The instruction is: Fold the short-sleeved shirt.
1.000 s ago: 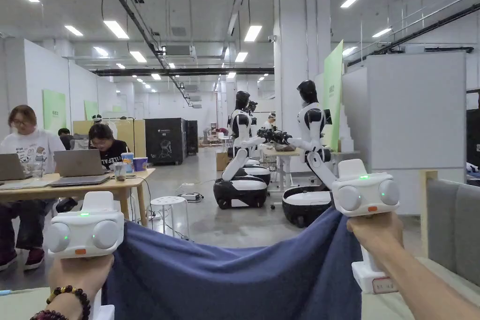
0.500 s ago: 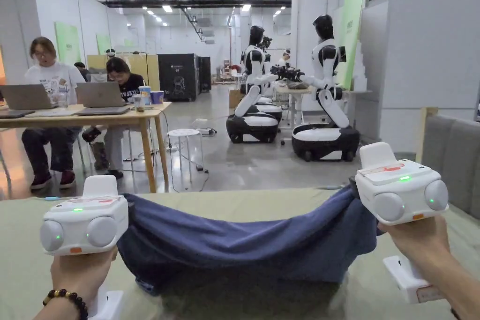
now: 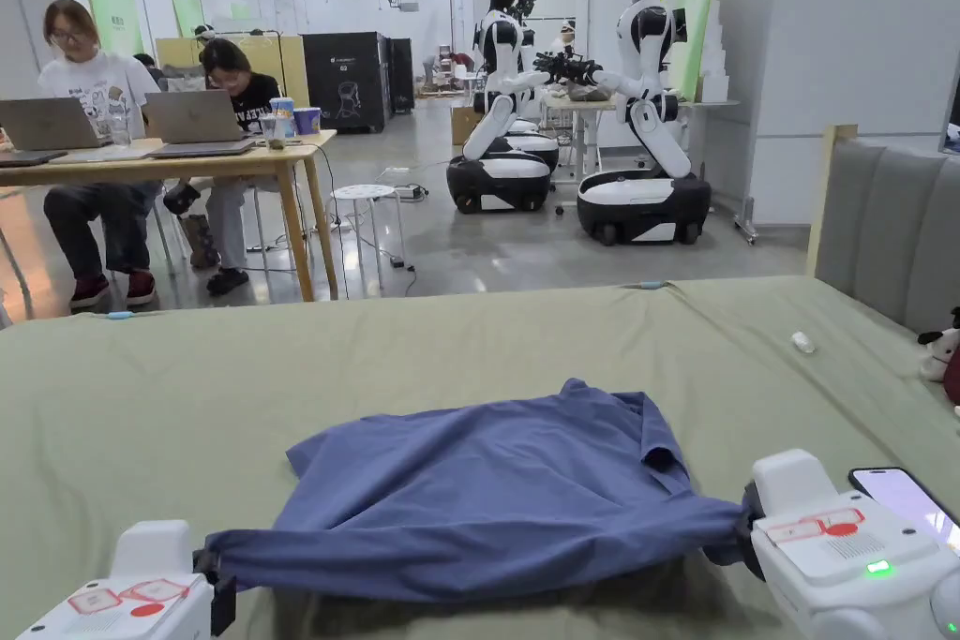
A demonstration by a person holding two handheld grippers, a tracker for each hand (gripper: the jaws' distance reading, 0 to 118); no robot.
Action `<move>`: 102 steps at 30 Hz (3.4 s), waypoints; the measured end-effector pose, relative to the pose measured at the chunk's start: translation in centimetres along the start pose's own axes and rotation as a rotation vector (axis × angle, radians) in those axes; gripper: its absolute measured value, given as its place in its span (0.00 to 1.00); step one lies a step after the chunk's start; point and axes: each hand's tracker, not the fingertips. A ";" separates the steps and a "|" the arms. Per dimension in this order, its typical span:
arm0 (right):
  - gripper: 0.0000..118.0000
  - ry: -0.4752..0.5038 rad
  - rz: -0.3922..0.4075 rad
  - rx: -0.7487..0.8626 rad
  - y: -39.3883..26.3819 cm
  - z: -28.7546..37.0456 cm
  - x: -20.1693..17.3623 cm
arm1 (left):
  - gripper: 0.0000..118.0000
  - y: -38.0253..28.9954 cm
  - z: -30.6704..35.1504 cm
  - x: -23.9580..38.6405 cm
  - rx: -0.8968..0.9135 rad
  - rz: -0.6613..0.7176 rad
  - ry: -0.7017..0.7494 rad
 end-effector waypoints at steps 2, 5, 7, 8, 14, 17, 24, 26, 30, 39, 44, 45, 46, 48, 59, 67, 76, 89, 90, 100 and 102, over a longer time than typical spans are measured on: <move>0.01 -0.004 -0.030 -0.027 -2.0 0.9 -0.1 | 0.01 -1.7 0.4 -0.6 -0.027 0.030 0.010; 0.01 0.006 -0.055 -0.070 -4.9 1.7 -0.1 | 0.01 -3.8 1.1 -1.1 -0.044 0.030 0.017; 0.01 0.017 -0.062 -0.118 -6.6 1.5 0.0 | 0.01 -5.0 1.5 -1.1 -0.060 0.030 0.018; 0.01 0.015 -0.062 -0.135 -7.2 1.2 0.0 | 0.01 -5.4 1.4 -1.2 -0.070 0.033 0.016; 0.01 0.032 -0.039 -0.211 -10.3 -0.4 -0.5 | 0.01 -7.2 -0.2 -1.0 -0.115 0.037 0.032; 0.01 0.034 -0.046 -0.234 -10.2 -0.8 -0.4 | 0.02 -7.6 -0.4 -0.9 -0.128 0.057 0.035; 1.00 0.085 -0.140 -0.230 -8.7 1.3 0.7 | 0.98 -7.1 0.4 -1.0 -0.136 0.071 0.046; 0.93 0.095 -0.175 -0.135 -8.2 1.7 1.2 | 0.97 -6.4 1.4 -1.2 -0.067 0.074 0.051; 0.59 0.073 -0.175 -0.140 -6.4 2.8 0.9 | 0.22 -5.2 2.4 -1.1 -0.044 0.063 0.032; 0.00 0.051 -0.146 -0.140 -6.1 1.6 -0.6 | 0.00 -5.7 1.2 0.4 -0.075 0.034 0.059; 0.00 0.045 -0.126 -0.143 -5.8 1.1 -0.8 | 0.23 -5.7 1.2 0.9 -0.077 0.026 0.064; 0.00 0.042 -0.125 -0.146 -5.8 0.6 -0.9 | 0.40 -5.6 1.1 0.9 -0.085 0.027 0.057; 0.00 0.041 -0.126 -0.147 -5.8 0.5 -0.8 | 0.63 -5.5 1.1 1.0 -0.090 0.030 0.050; 0.00 0.041 -0.132 -0.147 -5.8 0.6 -0.5 | 0.85 -5.3 1.4 1.1 -0.094 0.030 0.037; 0.00 0.043 -0.131 -0.146 -5.8 0.9 -0.8 | 0.81 -6.5 -0.9 0.6 -0.168 0.015 0.040; 0.00 0.035 -0.118 -0.161 -6.0 0.8 -0.6 | 0.20 -7.7 -1.9 1.3 -0.199 -0.011 -0.008; 0.48 0.085 -0.159 -0.180 -6.6 0.5 0.4 | 0.05 -6.3 -0.9 1.5 -0.169 0.004 -0.024; 0.10 0.180 -0.179 -0.303 -10.8 -2.4 0.2 | 0.05 -6.0 -0.4 1.7 -0.175 0.003 -0.035; 0.10 0.190 -0.197 -0.294 -10.7 -2.3 0.0 | 0.05 -6.0 -0.3 1.8 -0.176 0.000 -0.038; 0.09 0.153 -0.172 -0.171 -4.9 -2.5 1.8 | 0.04 -2.0 -0.4 1.3 -0.116 0.038 -0.048; 0.09 0.144 -0.151 -0.144 -2.7 -4.8 2.4 | 0.04 0.4 -0.9 1.1 -0.077 0.078 -0.059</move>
